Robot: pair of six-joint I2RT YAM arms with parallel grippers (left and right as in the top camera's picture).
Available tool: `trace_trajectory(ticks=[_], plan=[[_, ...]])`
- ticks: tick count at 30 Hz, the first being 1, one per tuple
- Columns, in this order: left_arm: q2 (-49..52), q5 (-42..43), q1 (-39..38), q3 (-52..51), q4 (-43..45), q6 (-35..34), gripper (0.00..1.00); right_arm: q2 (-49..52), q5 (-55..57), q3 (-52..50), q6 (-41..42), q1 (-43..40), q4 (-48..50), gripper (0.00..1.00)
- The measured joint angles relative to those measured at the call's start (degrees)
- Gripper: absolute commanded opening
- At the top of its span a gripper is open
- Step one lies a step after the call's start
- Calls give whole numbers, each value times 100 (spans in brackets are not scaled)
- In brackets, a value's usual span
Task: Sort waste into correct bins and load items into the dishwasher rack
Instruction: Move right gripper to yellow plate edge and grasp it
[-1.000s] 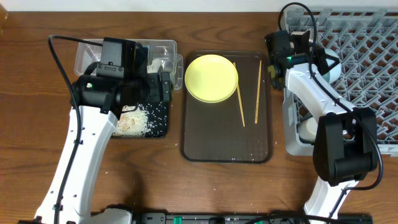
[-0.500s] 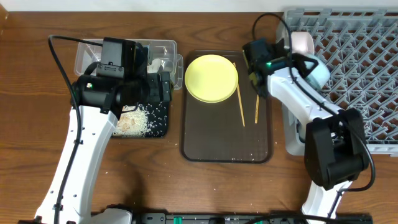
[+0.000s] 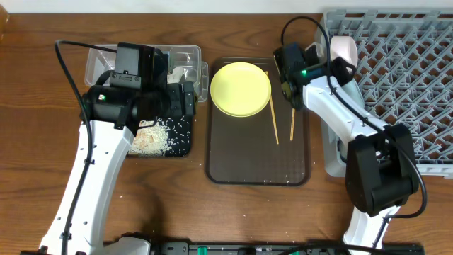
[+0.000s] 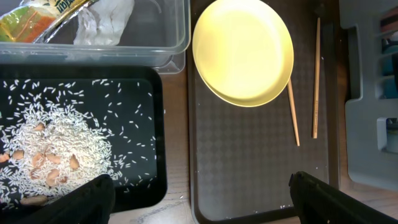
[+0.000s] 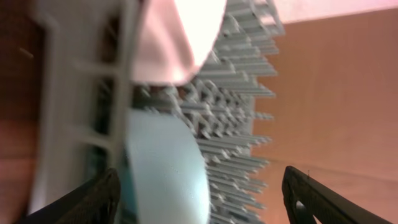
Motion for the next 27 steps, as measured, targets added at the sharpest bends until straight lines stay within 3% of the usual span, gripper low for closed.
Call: trace_trajectory(ticks=[4, 8, 9, 12, 13, 16, 17, 20, 27], plan=[[0, 0, 0, 0, 0, 0, 92, 0, -804, 549, 2, 0, 11, 83], [0, 0, 0, 0, 0, 0, 92, -24, -1731, 1069, 2, 4, 142, 61], [0, -2, 0, 0, 2, 0, 92, -44, -2041, 1143, 2, 9, 205, 60], [0, -2, 0, 0, 2, 0, 92, -98, -3324, 1276, 33, 61, 291, 66], [0, 0, 0, 0, 0, 0, 92, -111, -3797, 1281, 42, 81, 310, 73], [0, -2, 0, 0, 2, 0, 92, -111, -5174, 1252, 151, 160, 437, 72], [0, 0, 0, 0, 0, 0, 92, -111, -5576, 1217, 293, 197, 468, 67], [0, 0, 0, 0, 0, 0, 92, -105, -6065, 1121, 968, 275, 474, 68], [0, 0, 0, 0, 0, 0, 92, -50, -6087, 367, 3449, 284, 396, 45]])
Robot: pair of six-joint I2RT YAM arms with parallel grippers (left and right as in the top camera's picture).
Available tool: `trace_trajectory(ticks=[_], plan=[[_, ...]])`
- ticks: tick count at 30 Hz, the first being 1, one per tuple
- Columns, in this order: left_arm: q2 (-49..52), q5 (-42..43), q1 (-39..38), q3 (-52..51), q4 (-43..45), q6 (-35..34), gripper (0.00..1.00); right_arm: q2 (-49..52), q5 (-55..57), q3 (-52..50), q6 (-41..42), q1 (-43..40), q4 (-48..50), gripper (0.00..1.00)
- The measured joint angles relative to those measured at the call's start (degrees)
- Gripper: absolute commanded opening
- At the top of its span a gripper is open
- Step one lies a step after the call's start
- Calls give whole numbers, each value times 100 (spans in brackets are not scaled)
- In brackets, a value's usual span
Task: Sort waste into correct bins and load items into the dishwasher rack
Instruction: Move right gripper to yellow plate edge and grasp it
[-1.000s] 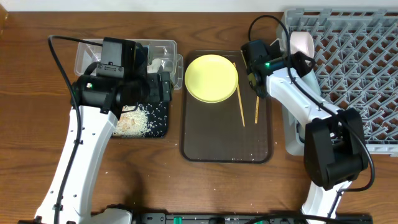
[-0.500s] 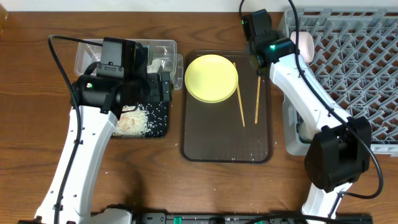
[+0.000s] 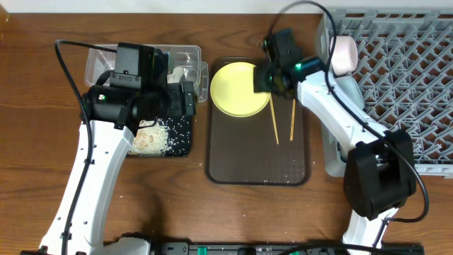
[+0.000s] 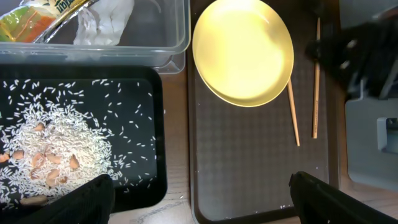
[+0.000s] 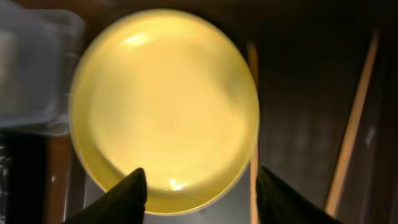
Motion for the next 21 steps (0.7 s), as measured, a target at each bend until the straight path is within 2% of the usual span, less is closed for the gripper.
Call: trace_trajectory(ticks=[4, 8, 13, 17, 21], plan=[[0, 0, 0, 0, 0, 0, 92, 55, 72, -494, 841, 0, 59, 40], [0, -2, 0, 0, 2, 0, 92, 55, 107, -938, 1300, 13, 363, 37], [0, 0, 0, 0, 0, 0, 92, 55, 127, -1290, 1585, 74, 811, 34], [0, -2, 0, 0, 0, 0, 92, 55, 136, -1510, 1722, 92, 1182, 27], [0, 0, 0, 0, 2, 0, 92, 55, 151, -1631, 1801, 94, 1360, 27]])
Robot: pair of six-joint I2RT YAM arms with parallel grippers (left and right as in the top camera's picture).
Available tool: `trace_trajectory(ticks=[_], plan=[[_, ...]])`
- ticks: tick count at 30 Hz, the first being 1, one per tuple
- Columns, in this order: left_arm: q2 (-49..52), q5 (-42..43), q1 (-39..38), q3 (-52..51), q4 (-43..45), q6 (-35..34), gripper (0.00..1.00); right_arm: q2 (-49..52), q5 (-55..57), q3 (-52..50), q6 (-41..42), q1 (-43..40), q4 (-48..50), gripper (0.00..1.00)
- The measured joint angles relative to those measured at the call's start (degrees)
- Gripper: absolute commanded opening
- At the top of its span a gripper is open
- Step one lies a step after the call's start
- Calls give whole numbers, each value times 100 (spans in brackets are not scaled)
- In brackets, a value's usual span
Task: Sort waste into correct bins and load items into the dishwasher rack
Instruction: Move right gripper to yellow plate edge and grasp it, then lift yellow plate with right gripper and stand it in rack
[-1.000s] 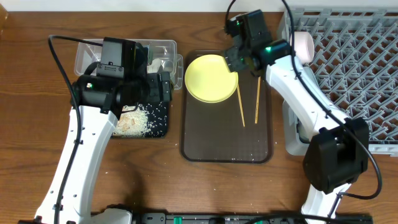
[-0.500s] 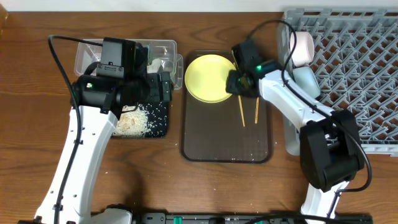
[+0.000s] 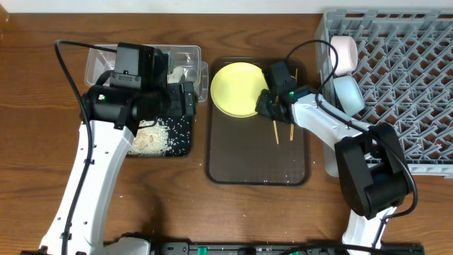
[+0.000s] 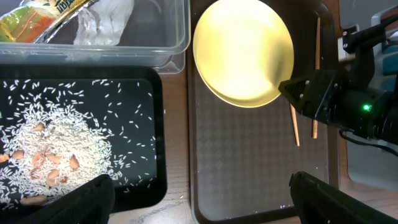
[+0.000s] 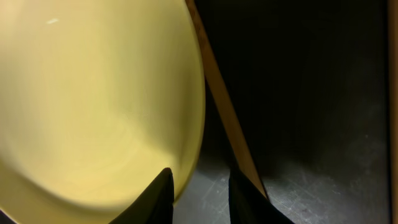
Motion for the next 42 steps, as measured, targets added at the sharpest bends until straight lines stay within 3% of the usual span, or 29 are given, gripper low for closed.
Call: trace_trajectory(ticks=[5, 10, 21, 27, 31, 35, 38, 42], plan=[[0, 0, 0, 0, -2, 0, 92, 0, 0, -96, 20, 15, -7, 20], [0, 0, 0, 0, -2, 0, 92, 0, 20, -105, 61, 35, -22, 1], [0, 0, 0, 0, -2, 0, 92, -63, 17, -111, -247, -55, -33, 1], [0, 0, 0, 0, -2, 0, 93, -1067, 234, 33, -1071, -380, -114, 1], [0, 0, 0, 0, -2, 0, 92, -2277, 1292, 428, -1714, -608, 57, 1], [0, 0, 0, 0, 0, 0, 93, -3287, 3152, 680, -2542, -822, 369, 1], [0, -2, 0, 0, 0, 0, 92, -3510, 4321, 713, -3460, -1113, 601, 1], [0, 0, 0, 0, -2, 0, 93, -3198, 5051, 699, -4463, -1731, 802, 1]])
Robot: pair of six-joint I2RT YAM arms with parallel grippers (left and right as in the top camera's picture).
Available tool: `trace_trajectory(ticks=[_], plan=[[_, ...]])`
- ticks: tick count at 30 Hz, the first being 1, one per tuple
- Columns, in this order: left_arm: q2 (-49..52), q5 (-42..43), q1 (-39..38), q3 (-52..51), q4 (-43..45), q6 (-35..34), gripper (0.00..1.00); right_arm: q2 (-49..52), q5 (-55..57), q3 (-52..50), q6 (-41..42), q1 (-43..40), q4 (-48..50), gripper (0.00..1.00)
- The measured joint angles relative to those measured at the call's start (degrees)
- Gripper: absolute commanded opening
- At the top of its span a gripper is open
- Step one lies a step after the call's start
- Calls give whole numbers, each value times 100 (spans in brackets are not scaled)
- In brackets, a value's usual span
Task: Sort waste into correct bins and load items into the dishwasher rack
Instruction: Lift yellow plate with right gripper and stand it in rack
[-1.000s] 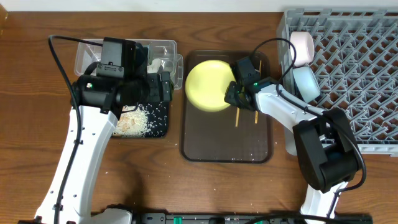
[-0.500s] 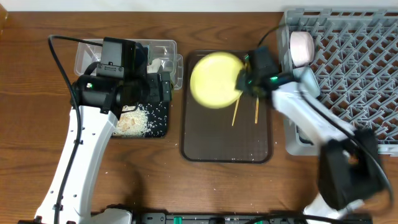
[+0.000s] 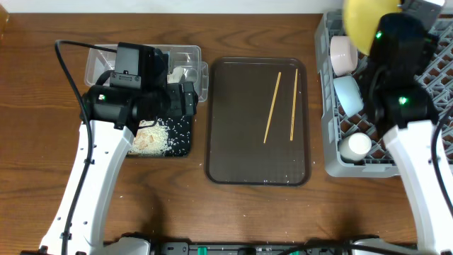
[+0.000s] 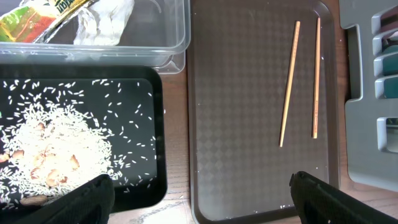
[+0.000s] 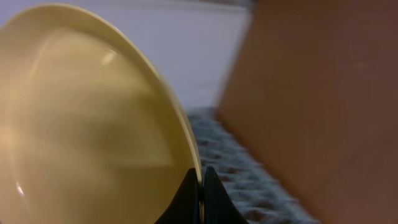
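My right gripper (image 5: 200, 186) is shut on the rim of the yellow plate (image 5: 93, 118), held high over the grey dishwasher rack (image 3: 417, 64); in the overhead view the yellow plate (image 3: 359, 21) shows at the rack's top left. Two wooden chopsticks (image 3: 272, 106) lie on the brown tray (image 3: 241, 163). My left gripper (image 4: 199, 199) stands open over the tray's near left edge, nothing between its fingers. The black bin (image 4: 81, 137) holds rice and scraps; the clear bin (image 4: 93, 25) holds wrappers.
A pink cup (image 3: 343, 53), a pale blue cup (image 3: 348, 92) and a white cup (image 3: 356, 145) sit in the rack's left column. Wood table (image 3: 35, 177) surrounds the bins and tray.
The right gripper was open low at the plate's rim on the tray. It is now shut on the plate, raised over the rack. One chopstick lies at a new slant.
The right gripper was first at the rack's cups. Then it hovered above the yellow plate on the tray, then was low at the plate's right edge by a chopstick. Now it holds the plate above the rack. The left arm has stayed put throughout.
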Motion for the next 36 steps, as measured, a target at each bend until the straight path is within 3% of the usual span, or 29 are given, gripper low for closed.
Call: trace_trajectory(ticks=[9, 15, 27, 29, 30, 36], plan=[[0, 0, 0, 0, 0, 0, 92, 981, -431, -63, -1082, -1362, 538, 1], [0, 0, 0, 0, 0, 0, 93, 1720, -621, -63, -1390, -1462, 1084, 1], [-2, 0, 0, 0, 0, 0, 93, 2573, -723, -68, -1458, -1303, 1276, 2], [0, 0, 0, 0, 0, 0, 93, 2629, -750, -68, -1438, -1217, 1300, 9], [0, 0, 0, 0, 0, 0, 92, 2638, -780, -68, -1423, -1189, 1294, 20], [0, 0, 0, 0, 0, 0, 93, 2728, -1027, -72, -1370, -1093, 1226, 52]])
